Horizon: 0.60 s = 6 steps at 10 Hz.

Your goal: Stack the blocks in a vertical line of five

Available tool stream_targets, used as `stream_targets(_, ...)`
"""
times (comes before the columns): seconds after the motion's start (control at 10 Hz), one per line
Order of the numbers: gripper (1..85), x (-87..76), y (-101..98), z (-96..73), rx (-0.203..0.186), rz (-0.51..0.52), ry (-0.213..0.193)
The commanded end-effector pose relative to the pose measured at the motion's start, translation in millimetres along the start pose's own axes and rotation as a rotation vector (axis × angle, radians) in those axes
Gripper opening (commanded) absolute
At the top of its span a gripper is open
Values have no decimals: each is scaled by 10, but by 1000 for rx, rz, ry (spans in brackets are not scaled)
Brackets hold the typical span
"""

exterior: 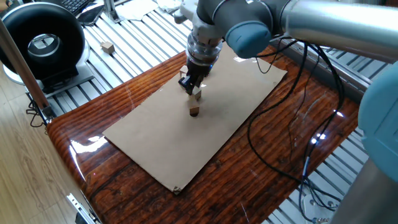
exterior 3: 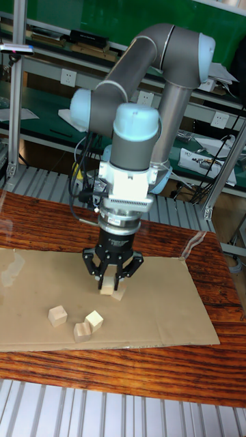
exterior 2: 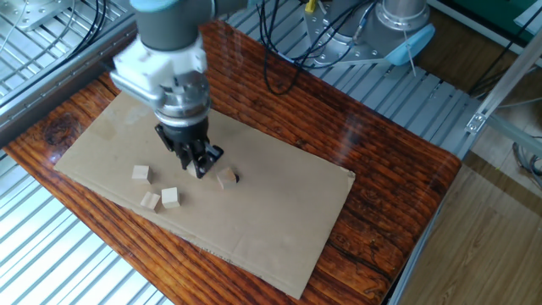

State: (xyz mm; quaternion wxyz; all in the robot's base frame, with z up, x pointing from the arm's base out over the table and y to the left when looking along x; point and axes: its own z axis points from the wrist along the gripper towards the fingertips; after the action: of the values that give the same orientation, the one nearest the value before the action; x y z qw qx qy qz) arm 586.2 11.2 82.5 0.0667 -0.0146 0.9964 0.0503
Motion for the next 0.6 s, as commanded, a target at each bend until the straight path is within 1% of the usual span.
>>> stream_targets(0.0,97,-127,195,-211,-42,113,-9)
stream_targets(0.1,83,-162,241,-197,-47,154,-24)
stream_targets(0.2,63,-170,243,-168,-31,166,-35)
stream_targets(0.3,40,-159,247,-118,-4,164,-45)
stream_targets(0.4,33,-110,236,-74,31,131,-45)
stream_targets(0.5,20,-94,277,-36,45,125,-53)
